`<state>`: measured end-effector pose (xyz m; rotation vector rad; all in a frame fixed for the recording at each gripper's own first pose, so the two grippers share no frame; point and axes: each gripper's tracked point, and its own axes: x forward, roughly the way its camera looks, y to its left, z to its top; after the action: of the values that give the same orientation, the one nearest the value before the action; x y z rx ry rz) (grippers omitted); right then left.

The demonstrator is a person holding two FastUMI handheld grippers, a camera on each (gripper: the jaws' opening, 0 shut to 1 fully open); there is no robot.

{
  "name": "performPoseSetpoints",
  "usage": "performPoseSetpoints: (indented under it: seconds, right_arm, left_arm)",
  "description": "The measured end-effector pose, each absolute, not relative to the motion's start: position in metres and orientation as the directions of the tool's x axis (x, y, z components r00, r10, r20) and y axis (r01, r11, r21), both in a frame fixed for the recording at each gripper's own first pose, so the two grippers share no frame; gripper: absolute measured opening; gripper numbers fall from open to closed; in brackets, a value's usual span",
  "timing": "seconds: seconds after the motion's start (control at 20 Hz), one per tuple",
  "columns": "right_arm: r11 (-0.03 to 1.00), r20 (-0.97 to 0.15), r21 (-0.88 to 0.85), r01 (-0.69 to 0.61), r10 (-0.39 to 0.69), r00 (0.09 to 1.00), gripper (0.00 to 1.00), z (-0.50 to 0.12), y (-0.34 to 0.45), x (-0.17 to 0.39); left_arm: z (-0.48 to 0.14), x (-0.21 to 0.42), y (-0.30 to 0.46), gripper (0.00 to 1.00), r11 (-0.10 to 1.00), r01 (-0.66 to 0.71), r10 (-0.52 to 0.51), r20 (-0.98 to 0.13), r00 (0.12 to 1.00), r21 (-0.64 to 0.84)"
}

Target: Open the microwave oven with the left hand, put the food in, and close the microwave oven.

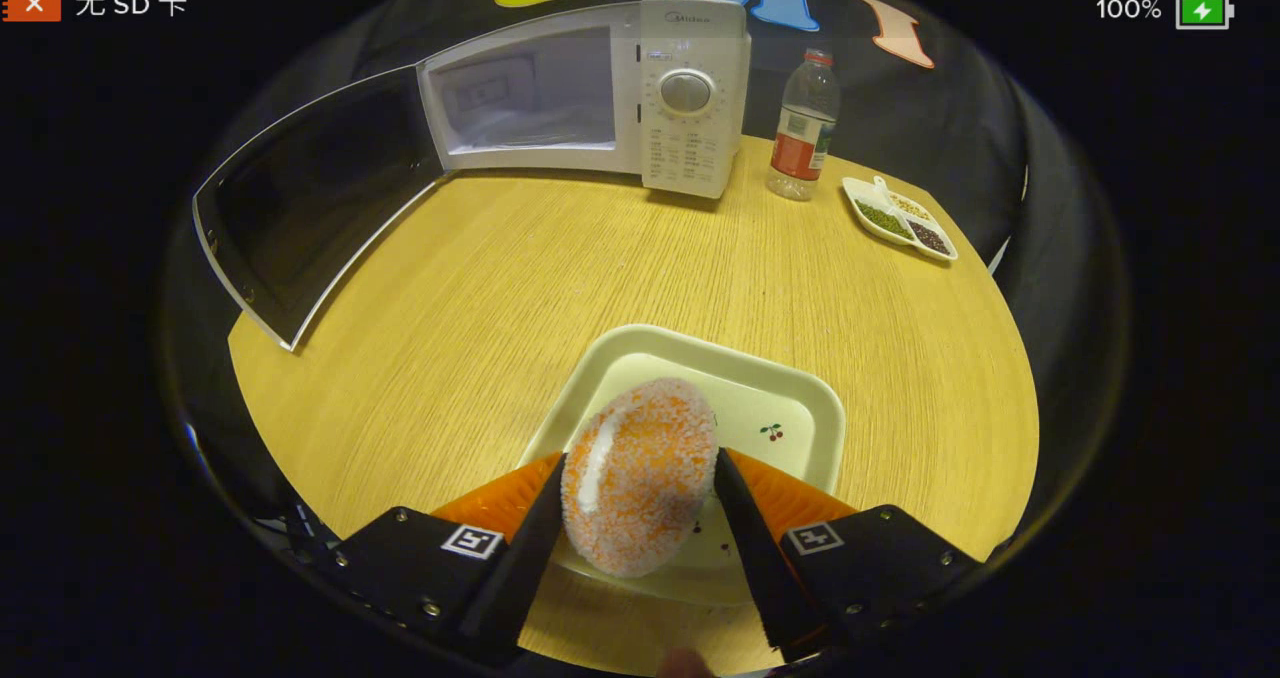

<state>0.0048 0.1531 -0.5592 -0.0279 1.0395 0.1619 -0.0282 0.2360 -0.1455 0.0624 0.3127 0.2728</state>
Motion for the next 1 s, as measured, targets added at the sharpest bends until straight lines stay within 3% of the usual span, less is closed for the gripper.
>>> performPoseSetpoints:
  seconds: [0.2,0.3,0.4,1.0]
  right_arm:
    - [0.985,-0.869,0.079,-0.154,0.144,0.474,0.70,-0.559,0.155,0.007]
    - [0.986,-0.869,0.094,-0.140,0.150,0.471,0.70,-0.556,0.154,0.011]
    - [0.991,-0.859,0.098,-0.093,0.132,0.495,0.57,-0.544,0.149,0.017]
    - [0.930,-0.691,0.367,0.031,0.250,0.679,0.57,-0.435,0.254,0.106]
  left_arm:
    - [-0.141,-0.039,0.230,0.93,0.954,-0.277,0.298,-0.292,0.909,0.110]
    - [-0.131,-0.048,0.231,0.93,0.953,-0.280,0.301,-0.270,0.914,0.115]
    - [-0.123,-0.059,0.234,0.93,0.954,-0.279,0.298,-0.255,0.920,0.109]
    - [-0.096,-0.101,0.279,0.93,0.967,-0.245,0.255,-0.192,0.948,0.072]
